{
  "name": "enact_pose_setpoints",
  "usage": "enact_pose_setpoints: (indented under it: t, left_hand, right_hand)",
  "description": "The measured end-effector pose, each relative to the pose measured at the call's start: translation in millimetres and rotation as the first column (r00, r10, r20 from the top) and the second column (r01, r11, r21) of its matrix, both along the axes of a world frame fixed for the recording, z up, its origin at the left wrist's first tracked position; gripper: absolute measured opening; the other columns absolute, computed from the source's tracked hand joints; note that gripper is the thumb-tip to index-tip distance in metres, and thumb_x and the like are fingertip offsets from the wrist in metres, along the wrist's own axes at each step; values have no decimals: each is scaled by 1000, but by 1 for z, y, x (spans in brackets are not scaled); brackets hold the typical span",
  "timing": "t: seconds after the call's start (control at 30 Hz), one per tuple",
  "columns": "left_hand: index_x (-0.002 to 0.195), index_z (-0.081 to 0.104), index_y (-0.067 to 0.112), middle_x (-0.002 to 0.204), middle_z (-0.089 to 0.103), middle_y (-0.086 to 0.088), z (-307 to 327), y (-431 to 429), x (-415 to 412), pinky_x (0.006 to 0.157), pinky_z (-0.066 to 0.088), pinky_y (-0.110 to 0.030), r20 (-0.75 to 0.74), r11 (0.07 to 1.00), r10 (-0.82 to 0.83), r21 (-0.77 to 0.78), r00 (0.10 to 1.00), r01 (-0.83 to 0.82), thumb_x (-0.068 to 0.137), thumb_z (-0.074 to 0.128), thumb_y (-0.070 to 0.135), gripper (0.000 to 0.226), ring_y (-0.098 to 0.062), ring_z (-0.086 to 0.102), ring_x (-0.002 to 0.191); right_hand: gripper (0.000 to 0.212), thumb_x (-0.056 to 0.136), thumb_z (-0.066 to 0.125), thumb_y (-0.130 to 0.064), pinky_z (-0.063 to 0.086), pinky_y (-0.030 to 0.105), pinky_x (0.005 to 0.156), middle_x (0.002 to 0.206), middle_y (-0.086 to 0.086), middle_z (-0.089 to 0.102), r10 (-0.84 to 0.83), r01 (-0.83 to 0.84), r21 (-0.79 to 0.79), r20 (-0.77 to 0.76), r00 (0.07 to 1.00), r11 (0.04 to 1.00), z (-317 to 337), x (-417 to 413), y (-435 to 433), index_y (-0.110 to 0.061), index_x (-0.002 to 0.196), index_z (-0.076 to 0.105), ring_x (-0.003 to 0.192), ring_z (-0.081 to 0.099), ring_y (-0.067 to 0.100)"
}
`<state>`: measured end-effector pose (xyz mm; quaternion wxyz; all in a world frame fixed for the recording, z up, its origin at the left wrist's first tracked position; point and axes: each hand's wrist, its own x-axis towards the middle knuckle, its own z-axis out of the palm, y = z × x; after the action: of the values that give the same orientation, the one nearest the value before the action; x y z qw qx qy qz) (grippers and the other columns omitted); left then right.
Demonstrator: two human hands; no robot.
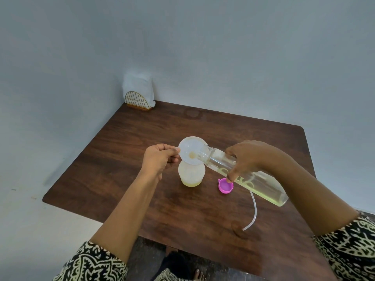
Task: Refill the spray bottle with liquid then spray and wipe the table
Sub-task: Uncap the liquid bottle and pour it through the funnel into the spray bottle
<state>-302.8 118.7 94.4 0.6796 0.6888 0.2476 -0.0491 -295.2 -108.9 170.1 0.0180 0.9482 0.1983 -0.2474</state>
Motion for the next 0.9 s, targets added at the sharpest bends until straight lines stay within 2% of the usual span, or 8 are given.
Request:
enact_pose_setpoints:
  t: [0.6, 0.73, 0.9]
  left_hand:
    - [78, 70, 6, 67, 68, -6, 0, 0, -1, 63, 56, -27, 10, 1000, -2, 9, 1000, 2, 83, 72, 7, 6, -9, 59, 52]
    - [78, 70, 6, 68, 68, -7, 0, 0, -1, 63, 56, -27, 13, 1000, 0, 15, 1000, 0, 83, 72, 7, 5, -9, 59, 53]
    - [77, 70, 6, 67, 68, -6, -1, 0, -1, 69, 55, -32, 11, 1000, -1, 6, 1000, 1, 83, 72, 7, 6, -10, 59, 53]
  right_hand:
    - [44, 69, 73, -55, 31, 22, 55, 72, -9, 47, 18, -18, 7, 10, 1000, 1000, 2, 1, 0, -29, 68, 38, 65, 42, 7]
    - [43, 67, 73, -57, 39, 24, 62, 76, -9, 52, -2, 3, 13, -8, 1000, 1000, -1, 3, 0, -25, 84, 50, 69, 46, 8]
    - [51, 66, 73, -58, 44, 27, 70, 85, -7, 58, -4, 4, 13, -5, 1000, 1000, -3, 6, 1, -23, 98, 55, 79, 53, 11]
